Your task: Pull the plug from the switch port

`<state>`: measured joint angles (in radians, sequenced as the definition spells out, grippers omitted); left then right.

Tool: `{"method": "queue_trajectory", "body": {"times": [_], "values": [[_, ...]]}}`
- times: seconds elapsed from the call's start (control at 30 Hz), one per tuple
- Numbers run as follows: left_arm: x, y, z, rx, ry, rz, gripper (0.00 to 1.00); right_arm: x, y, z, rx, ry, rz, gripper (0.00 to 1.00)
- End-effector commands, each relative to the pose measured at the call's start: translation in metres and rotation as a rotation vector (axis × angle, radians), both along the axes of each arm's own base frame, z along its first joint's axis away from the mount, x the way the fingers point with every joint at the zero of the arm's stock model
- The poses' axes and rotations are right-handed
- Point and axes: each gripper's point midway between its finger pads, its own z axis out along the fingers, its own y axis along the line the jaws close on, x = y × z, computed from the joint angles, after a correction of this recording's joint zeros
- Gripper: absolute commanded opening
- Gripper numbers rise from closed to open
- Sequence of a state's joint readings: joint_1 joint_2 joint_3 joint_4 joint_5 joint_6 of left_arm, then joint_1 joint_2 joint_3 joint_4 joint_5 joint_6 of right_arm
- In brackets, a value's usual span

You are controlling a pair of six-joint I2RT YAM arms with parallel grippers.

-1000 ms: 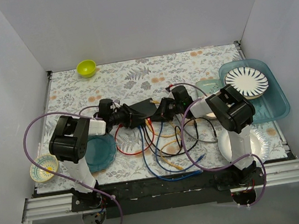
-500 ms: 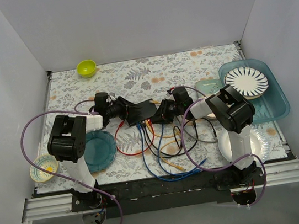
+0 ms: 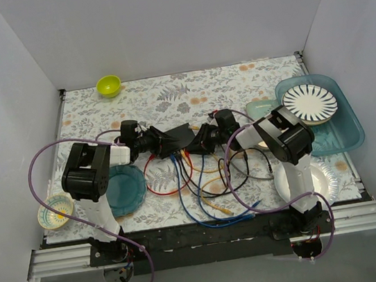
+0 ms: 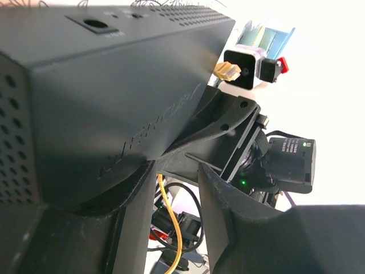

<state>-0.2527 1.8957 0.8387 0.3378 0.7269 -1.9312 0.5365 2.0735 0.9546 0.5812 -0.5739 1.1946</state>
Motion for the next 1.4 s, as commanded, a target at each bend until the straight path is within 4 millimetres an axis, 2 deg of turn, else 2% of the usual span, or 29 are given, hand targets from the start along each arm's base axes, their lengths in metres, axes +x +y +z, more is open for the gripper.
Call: {"method": "queue_trajectory", "body": {"times": [0.0,0.3,0.4,0.53,0.67,0.83,0.9,1.0,1.17,1.37], "values": [[-0.007,0.002,-0.01,0.019,0.019,-0.016,0.36,0.016,0.012,0.014,0.042,-0.053,0.003,0.33],[-0.002,-0.001,-0.01,0.012,0.019,-0.022,0.36,-0.007,0.006,0.013,0.038,-0.079,0.091,0.42],[-0.003,-0.001,-0.012,0.011,0.024,-0.027,0.36,-0.004,0.009,0.017,0.07,-0.08,0.083,0.44],[-0.004,-0.001,-0.014,0.013,0.029,-0.027,0.36,0.011,0.016,0.023,0.079,-0.089,0.058,0.44],[-0.003,-0.001,-0.012,0.016,0.023,-0.027,0.36,0.022,0.02,0.016,0.065,-0.056,0.031,0.41],[-0.003,-0.001,-0.011,0.014,0.022,-0.03,0.36,0.026,0.022,0.011,0.06,-0.03,0.015,0.33],[-0.003,-0.001,-0.011,0.012,0.023,-0.032,0.36,0.025,0.021,0.006,0.054,-0.024,0.016,0.25],[-0.004,-0.002,-0.011,0.012,0.023,-0.033,0.36,0.021,0.02,0.002,0.05,-0.016,0.025,0.18],[-0.003,-0.002,-0.012,0.008,0.027,-0.033,0.36,0.016,0.018,-0.006,0.036,-0.001,0.04,0.16],[-0.006,-0.003,-0.018,0.005,0.046,-0.041,0.36,0.014,0.018,-0.011,0.033,0.002,0.059,0.03]]}}
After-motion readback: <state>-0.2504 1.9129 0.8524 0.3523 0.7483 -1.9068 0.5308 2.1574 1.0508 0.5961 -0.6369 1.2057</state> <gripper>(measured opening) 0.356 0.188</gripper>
